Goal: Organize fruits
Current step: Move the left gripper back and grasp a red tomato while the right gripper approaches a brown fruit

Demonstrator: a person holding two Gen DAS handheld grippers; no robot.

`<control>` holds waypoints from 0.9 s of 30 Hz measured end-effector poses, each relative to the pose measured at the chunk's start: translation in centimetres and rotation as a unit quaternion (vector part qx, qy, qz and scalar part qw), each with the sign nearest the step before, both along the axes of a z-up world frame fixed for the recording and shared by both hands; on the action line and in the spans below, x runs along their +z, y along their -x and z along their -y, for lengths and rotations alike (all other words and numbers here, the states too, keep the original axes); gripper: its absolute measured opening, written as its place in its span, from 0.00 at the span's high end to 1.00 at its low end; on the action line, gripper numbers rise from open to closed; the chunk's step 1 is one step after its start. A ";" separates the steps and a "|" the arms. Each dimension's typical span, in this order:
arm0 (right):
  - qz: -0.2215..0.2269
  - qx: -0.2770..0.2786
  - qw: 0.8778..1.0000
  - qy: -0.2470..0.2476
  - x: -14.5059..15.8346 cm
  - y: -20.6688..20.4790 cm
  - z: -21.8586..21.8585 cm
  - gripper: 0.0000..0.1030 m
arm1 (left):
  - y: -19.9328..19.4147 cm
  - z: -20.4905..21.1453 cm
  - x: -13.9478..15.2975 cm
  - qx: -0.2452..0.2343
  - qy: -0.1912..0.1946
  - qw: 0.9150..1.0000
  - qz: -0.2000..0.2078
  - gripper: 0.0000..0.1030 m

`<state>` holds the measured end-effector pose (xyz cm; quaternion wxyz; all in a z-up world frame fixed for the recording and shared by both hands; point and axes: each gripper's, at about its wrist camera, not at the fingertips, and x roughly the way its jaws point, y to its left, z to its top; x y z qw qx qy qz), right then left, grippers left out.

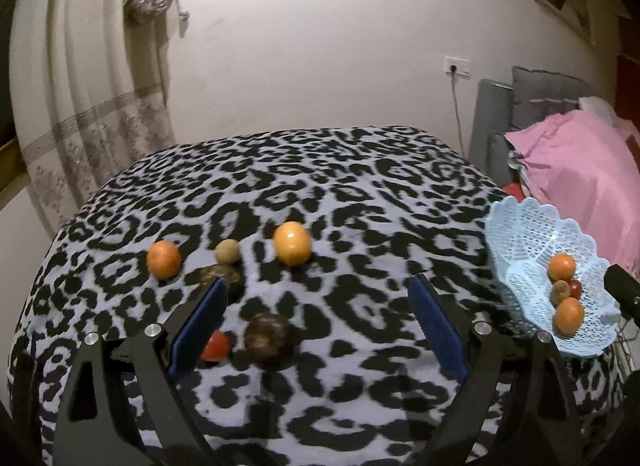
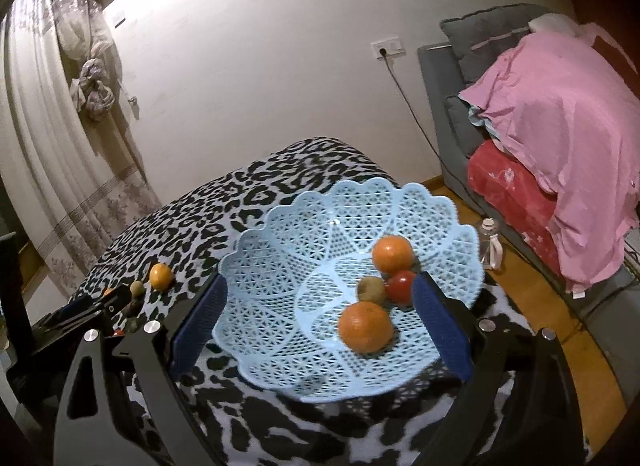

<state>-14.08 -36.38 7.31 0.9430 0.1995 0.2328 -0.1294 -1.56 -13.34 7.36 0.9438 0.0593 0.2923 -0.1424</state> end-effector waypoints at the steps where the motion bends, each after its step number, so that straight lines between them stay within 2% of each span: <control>1: -0.001 0.003 1.000 0.002 0.1 -0.2 -0.3 0.08 | -0.1 -0.3 0.0 0.003 0.001 1.000 -0.001 0.12; 27: -0.023 0.086 0.995 0.043 0.1 -4.5 -7.4 0.08 | -1.6 -5.6 -1.4 0.042 0.025 0.998 -0.028 0.12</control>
